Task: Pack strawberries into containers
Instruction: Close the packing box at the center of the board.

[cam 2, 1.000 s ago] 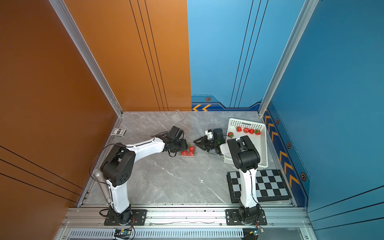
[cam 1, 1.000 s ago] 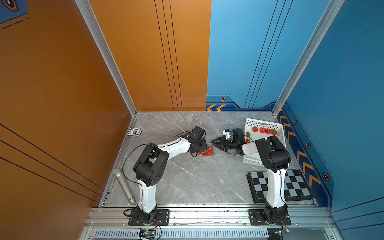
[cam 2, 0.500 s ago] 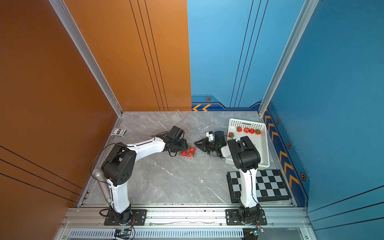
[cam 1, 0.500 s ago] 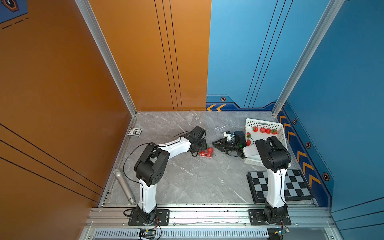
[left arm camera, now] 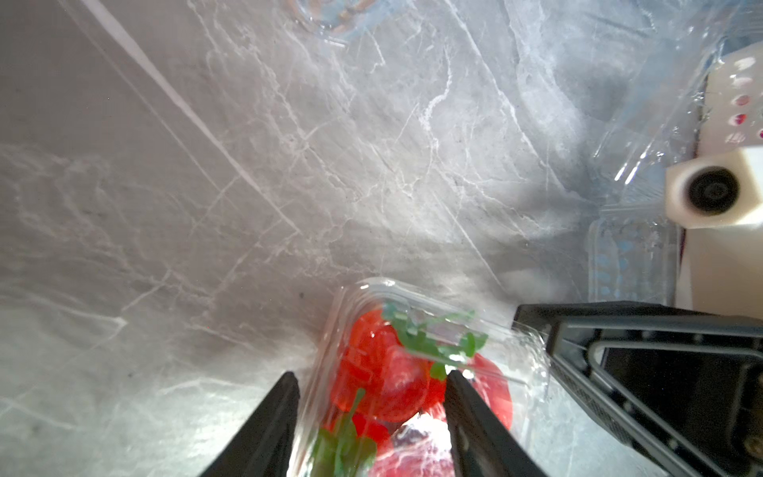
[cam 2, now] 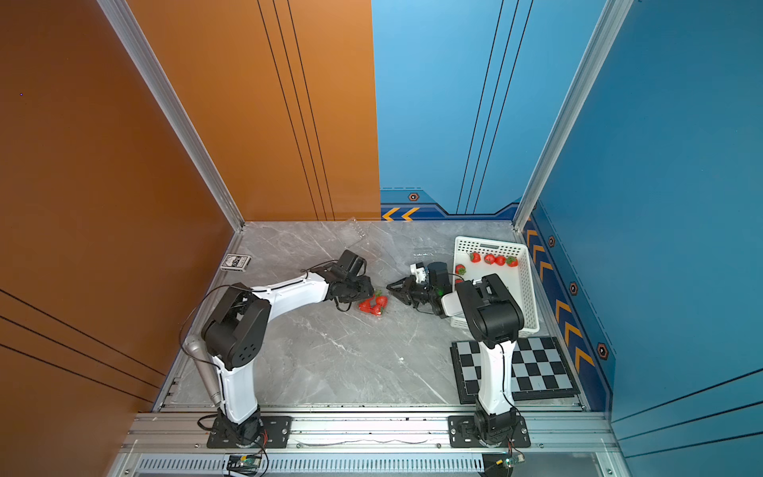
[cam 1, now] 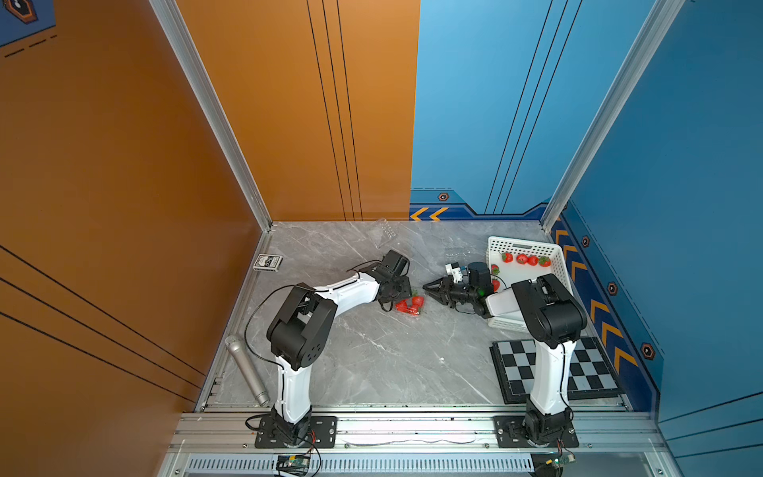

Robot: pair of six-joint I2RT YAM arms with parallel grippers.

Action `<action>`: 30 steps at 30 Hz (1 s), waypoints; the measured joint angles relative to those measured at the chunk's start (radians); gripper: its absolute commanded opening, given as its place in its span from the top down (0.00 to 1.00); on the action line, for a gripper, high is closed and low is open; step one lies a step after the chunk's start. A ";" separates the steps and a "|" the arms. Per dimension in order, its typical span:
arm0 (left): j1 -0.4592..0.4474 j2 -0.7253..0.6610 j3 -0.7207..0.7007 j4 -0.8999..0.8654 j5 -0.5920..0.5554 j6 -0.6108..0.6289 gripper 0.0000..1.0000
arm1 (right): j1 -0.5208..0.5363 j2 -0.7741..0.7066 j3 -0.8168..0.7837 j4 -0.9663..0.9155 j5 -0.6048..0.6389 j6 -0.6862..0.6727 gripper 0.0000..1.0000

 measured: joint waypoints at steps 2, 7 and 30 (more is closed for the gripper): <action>-0.001 0.000 0.000 0.000 0.000 0.000 0.42 | 0.000 0.000 -0.003 0.000 0.000 0.001 0.73; -0.004 0.000 0.000 -0.001 0.000 0.000 0.42 | 0.006 0.000 -0.019 0.000 0.000 0.001 0.73; -0.004 0.002 0.001 -0.001 -0.002 0.000 0.42 | 0.019 -0.026 -0.112 0.060 -0.024 0.005 0.68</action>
